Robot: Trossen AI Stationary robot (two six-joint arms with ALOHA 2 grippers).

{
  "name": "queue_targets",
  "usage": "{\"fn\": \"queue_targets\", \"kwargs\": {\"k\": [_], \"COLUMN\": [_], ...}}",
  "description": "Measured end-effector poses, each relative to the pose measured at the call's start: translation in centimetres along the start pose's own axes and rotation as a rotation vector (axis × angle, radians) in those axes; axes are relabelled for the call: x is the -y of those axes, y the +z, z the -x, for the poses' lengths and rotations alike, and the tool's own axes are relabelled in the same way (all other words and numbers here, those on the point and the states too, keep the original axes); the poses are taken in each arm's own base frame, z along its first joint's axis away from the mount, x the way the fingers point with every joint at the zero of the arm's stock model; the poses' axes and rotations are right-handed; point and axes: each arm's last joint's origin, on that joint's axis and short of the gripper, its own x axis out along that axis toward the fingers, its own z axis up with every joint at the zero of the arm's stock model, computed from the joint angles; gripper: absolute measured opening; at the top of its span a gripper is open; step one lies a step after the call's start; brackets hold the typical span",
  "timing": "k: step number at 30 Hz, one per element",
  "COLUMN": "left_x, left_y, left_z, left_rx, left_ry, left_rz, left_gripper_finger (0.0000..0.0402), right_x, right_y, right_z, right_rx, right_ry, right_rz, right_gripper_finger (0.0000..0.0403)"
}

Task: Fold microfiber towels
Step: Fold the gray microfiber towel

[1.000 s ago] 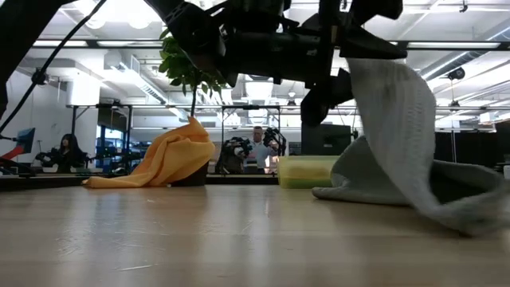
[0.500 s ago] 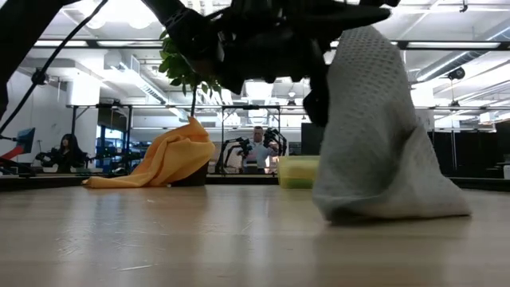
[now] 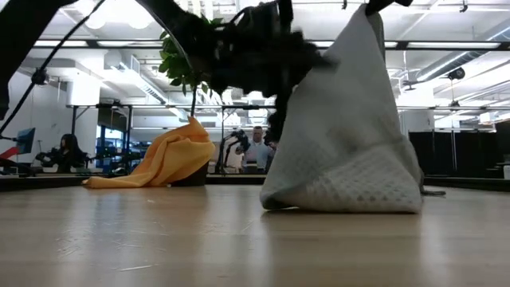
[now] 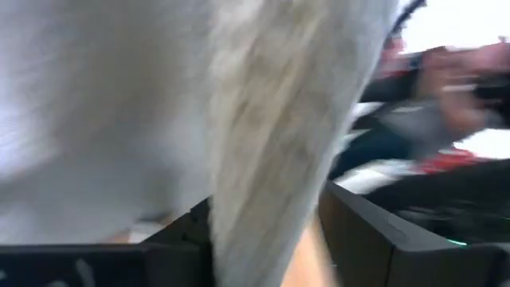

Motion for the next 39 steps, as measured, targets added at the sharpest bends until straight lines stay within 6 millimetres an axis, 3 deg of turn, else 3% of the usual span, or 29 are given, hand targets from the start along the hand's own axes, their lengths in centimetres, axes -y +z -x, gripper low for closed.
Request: {"fn": "queue_targets", "kwargs": {"k": [4, 11, 21, 29, 39], "left_x": [1.1, 3.6, 6.1, 6.4, 5.7], "left_y": [-0.4, 0.2, -0.5, -2.2, -3.5], "left_z": [1.8, 4.4, 7.3, 6.1, 3.4], "left_rx": [-0.015, 0.061, -0.039, -0.156, -0.157], "left_ry": [0.244, 0.341, 0.436, 0.326, 0.172], "left_rz": [-0.101, -0.199, -0.224, -0.204, -0.306], "left_gripper_finger": [0.011, 0.0011, 0.0002, 0.0003, 0.0014], "right_x": [-0.8, -2.8, -3.8, -3.5, -3.2], "right_y": [-0.9, -2.1, -3.6, -3.1, -2.7], "right_z": [-0.4, -1.7, -2.7, -2.0, -1.3], "right_rx": [-0.014, -0.014, -0.039, 0.012, 0.042], "right_ry": [0.021, 0.068, 0.056, 0.02, 0.011], "right_rz": [-0.007, -0.002, -0.025, -0.01, -0.001], "right_gripper_finger": [0.0008, 0.0008, 0.0008, 0.0008, 0.0008]}}
